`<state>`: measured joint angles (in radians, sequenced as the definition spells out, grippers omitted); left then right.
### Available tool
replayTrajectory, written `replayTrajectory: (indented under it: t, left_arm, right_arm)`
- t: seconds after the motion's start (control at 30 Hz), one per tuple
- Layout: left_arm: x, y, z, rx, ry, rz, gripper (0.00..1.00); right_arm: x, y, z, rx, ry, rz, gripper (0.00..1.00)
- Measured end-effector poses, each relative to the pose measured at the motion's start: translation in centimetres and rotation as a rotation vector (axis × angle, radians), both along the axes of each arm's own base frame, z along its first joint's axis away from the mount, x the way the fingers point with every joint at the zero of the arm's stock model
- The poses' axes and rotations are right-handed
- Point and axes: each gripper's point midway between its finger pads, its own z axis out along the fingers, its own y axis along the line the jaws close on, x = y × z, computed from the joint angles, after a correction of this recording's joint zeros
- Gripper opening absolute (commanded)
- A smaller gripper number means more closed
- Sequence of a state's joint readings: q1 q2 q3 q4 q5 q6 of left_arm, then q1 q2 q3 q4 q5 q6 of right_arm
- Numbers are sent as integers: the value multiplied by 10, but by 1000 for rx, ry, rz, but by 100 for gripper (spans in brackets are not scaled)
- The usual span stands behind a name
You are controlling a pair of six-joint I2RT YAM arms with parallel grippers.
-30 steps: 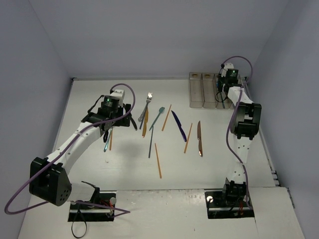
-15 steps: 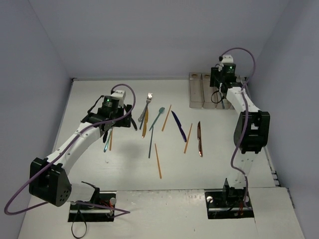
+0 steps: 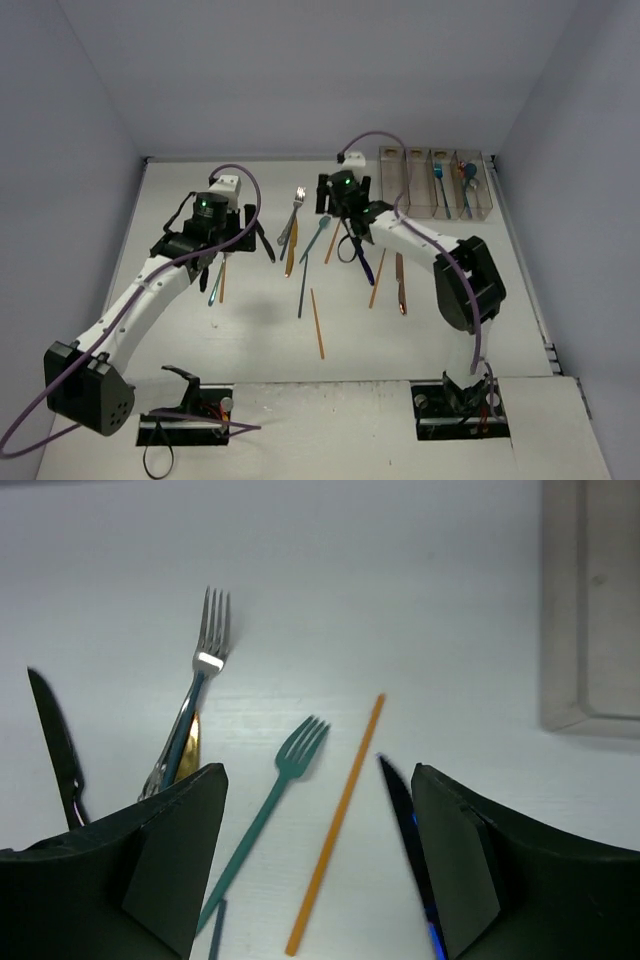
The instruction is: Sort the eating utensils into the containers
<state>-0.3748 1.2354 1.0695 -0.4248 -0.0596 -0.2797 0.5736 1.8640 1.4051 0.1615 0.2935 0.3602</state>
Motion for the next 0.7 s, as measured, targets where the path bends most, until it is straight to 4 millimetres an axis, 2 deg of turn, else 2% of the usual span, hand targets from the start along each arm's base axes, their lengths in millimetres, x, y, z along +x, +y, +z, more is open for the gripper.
replayTrajectory:
  t: [0.13, 0.3, 0.37, 0.5, 0.7]
  left_arm:
    - [-1, 8, 15, 0, -49, 33, 75]
    - [-3, 13, 25, -2, -82, 56, 75]
    - [-3, 14, 25, 0, -83, 59, 75]
    - [-3, 14, 24, 1, -81, 61, 75]
    - [-3, 14, 24, 1, -80, 61, 75]
  right_arm:
    - [-16, 31, -53, -22, 82, -5, 70]
    - [-23, 39, -101, -56, 149, -45, 66]
    - [-21, 39, -110, -63, 157, -63, 66]
    - [-14, 45, -114, -55, 148, -83, 65]
    - [-5, 51, -125, -56, 145, -94, 57]
